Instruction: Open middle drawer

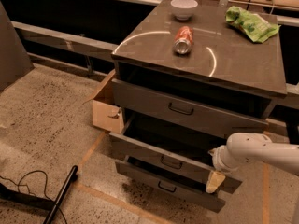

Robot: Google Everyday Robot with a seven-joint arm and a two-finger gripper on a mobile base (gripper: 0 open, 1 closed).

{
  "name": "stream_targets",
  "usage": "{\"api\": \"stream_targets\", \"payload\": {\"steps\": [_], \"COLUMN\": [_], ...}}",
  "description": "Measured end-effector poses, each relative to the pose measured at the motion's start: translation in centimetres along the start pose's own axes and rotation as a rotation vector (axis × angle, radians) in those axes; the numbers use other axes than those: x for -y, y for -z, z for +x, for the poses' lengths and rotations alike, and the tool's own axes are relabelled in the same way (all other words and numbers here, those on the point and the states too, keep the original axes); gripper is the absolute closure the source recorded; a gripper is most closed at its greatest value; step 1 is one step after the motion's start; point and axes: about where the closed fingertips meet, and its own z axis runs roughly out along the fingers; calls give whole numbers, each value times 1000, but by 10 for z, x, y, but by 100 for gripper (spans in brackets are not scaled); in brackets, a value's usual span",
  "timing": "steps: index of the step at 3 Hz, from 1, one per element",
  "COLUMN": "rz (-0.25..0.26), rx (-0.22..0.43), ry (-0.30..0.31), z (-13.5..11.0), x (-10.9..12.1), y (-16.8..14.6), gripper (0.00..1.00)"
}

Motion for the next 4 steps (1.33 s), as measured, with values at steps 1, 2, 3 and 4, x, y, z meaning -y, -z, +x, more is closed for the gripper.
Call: {"api": "stream_targets", "payload": {"steps": [1, 2, 3, 4], "rz": [-47, -46, -37, -19], "rx": [34, 42, 41, 42], "ry": [-1, -11, -14, -14], "z": [-15, -22, -23, -26], "x": [-22, -28, -27, -22], "y": [37, 71, 87, 87], "gripper": [0, 18, 41, 65]}}
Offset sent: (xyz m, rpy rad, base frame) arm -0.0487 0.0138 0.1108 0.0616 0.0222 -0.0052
